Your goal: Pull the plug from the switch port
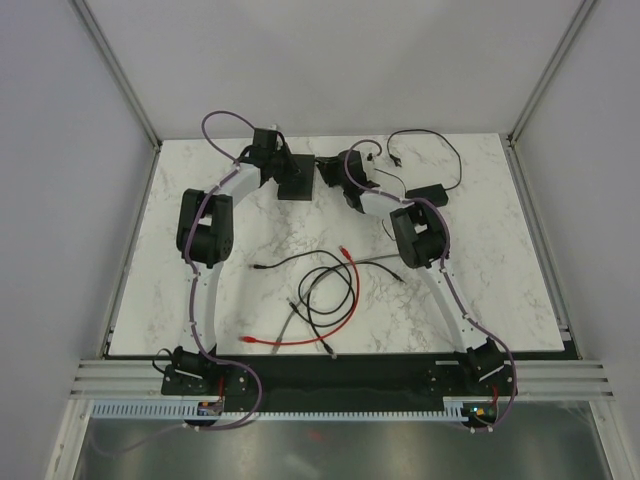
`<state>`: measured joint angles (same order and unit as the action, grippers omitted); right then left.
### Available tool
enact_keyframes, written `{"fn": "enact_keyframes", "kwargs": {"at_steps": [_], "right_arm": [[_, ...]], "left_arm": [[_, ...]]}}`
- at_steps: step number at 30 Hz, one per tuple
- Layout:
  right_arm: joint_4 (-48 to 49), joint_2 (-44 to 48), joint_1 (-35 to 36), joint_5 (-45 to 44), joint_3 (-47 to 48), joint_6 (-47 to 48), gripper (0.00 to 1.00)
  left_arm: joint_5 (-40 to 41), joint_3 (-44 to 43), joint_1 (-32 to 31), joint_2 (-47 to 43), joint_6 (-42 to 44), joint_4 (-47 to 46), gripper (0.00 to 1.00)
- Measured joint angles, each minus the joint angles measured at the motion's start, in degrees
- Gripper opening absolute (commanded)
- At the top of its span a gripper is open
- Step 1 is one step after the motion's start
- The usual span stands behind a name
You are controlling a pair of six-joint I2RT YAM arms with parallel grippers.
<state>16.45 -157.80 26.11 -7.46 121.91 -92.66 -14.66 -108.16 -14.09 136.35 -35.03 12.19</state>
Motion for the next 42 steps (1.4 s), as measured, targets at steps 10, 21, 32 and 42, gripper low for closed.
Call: {"fn": "enact_keyframes", "kwargs": {"at_steps": [10,21,32,42], "right_arm": [[-0.4,-2.2,1.2,-1.8,3.0,-2.8,0.28],[-1.5,-4.2,1.2,-3.2,6.8,-3.5,0.13],[-1.4,-3.7,1.8,-4.6,5.7,-5.0,0.00],[-8.0,-1.4,3.6,-11.8,4.8,-11.3,0.00]], "left_arm": [[0.8,0.0,0.2,0.0,-1.0,0.1,0.02],[0.7,0.0,0.2,0.0,-1.4,0.0,0.02],[0.9,-4.6,0.7,3.7,-5.1,-1.9,0.02],[7.3,-6.8,0.7,4.7,-21.1,2.3,0.02]]}}
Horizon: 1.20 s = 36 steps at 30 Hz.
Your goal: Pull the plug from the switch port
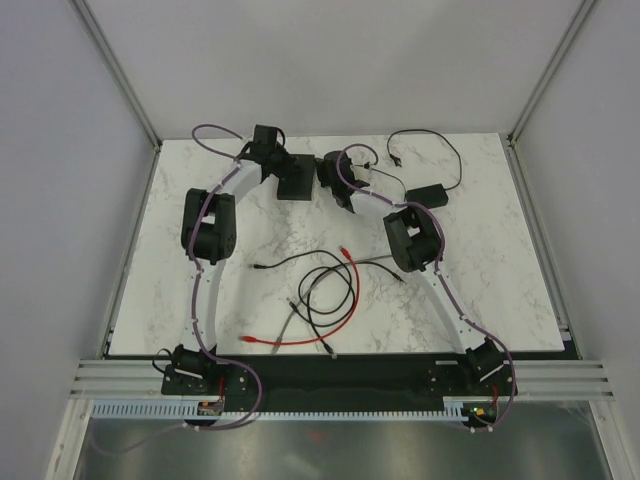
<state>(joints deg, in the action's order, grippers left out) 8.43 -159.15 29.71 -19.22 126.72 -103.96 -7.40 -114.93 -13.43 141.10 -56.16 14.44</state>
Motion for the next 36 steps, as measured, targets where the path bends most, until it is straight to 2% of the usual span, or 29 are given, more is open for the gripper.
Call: {"fn": "enact_keyframes", "kwargs": {"at_steps": [9,18,21,24,31,36], "right_arm": [[-7.2,-0.1,0.3,-1.6,3.3,-4.3,0.00],[-13.7,-0.3,0.3,-3.8,6.4,-5.3,0.00],[-13.4,-0.3,0.1,-3.1,6.1,-6.3,0.00],[-8.3,0.5,-0.1,-2.3,2.4,-6.2,0.00],[-8.4,0.4,-0.6,-2.0,2.9,-5.7,0.00],[-5.0,1.4,-1.2,-3.2,-0.2,-4.9,0.00]], "left_arm": [[7.1,-2.5,-1.3,0.0,-6.8,6.2,0.02],[10.1,-2.7,-1.9,0.0,-9.7,7.1,0.02],[10.4,-2.8,-2.0,0.0,-10.1,7.4,0.02],[10.7,-2.9,-2.0,0.0,-10.3,7.5,0.02],[11.4,-2.9,-2.1,0.0,-10.4,7.6,0.02],[11.8,-3.3,-2.0,0.0,-10.5,8.2,0.02]]}}
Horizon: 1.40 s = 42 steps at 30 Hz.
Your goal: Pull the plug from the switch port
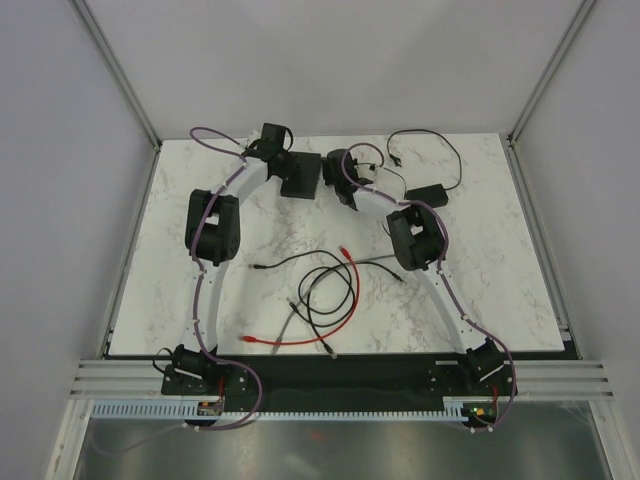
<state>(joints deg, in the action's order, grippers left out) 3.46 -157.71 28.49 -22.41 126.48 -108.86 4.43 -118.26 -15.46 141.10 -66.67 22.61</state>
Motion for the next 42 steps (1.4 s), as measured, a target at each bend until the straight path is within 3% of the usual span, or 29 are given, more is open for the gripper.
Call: {"fn": "enact_keyframes", "kwargs": {"at_steps": [7,10,19,26,32,36,42], "right_arm": [[-5.3,-5.7,-1.7,2.9,11.5,3.0,0.00],[-5.2,-5.4,-1.8,3.2,10.8,3.5,0.00],[10.0,-3.3,-0.8,-0.6,1.0,5.1,0.00],[-4.7,-3.6,-0.9,-2.0,7.8,1.3,0.00],[-5.9,-3.6,-1.5,0.5,8.3,0.3,0.00],[-4.7,-3.8,-2.4,3.9,8.3,3.7,0.00],[1.1,-5.5,-3.7,10.6,8.5,9.5,0.00]], "left_arm": [[0.0,-2.0,0.1,1.0,0.0,0.9,0.02],[0.0,-2.3,0.1,1.2,0.0,1.2,0.02],[0.0,-3.0,0.3,1.5,0.0,1.4,0.02],[-0.1,-3.0,0.5,1.6,0.0,1.5,0.02],[-0.2,-3.0,0.5,1.6,0.4,1.4,0.02],[-1.3,-1.9,0.7,1.2,3.9,-0.7,0.02],[-8.5,2.9,1.7,-0.8,16.8,-7.3,0.04]]}}
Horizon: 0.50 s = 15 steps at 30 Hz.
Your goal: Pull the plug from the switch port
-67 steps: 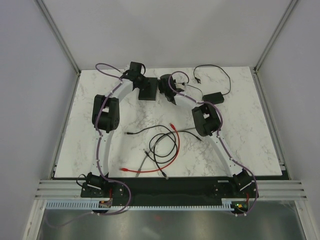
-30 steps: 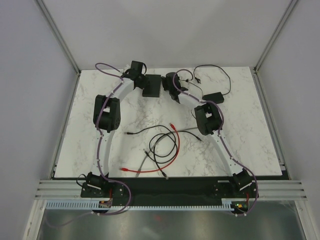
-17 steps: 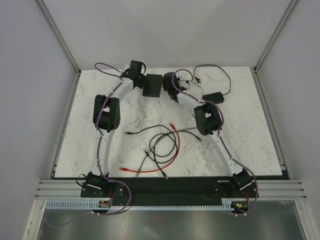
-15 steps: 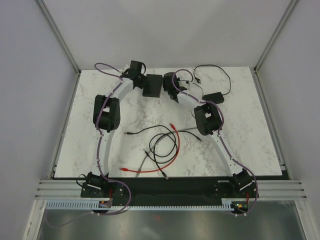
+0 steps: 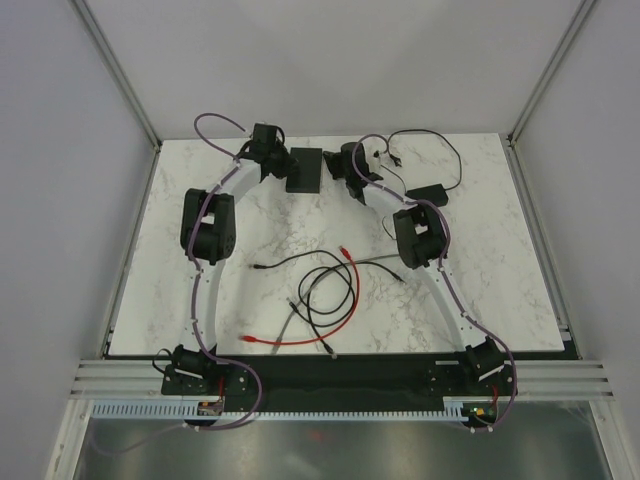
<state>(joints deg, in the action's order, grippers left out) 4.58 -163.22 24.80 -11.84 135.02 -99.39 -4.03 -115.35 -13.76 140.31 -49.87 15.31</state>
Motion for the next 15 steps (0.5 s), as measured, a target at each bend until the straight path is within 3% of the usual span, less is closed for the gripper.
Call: {"fn": "enact_keyframes", "kwargs": {"at_steps": [7,15], "right_arm": [[4.7,-0.7,-0.8,6.1,-0.6,6.3,0.00],[8.6,-1.5,-0.1,12.1,-1.5,9.7,0.00]], "left_arm": [[-12.2,-2.5,2.4,1.4,7.8,-1.2,0.04],[-16.8,-3.1,4.0,3.5,9.1,-2.3,0.02]]}}
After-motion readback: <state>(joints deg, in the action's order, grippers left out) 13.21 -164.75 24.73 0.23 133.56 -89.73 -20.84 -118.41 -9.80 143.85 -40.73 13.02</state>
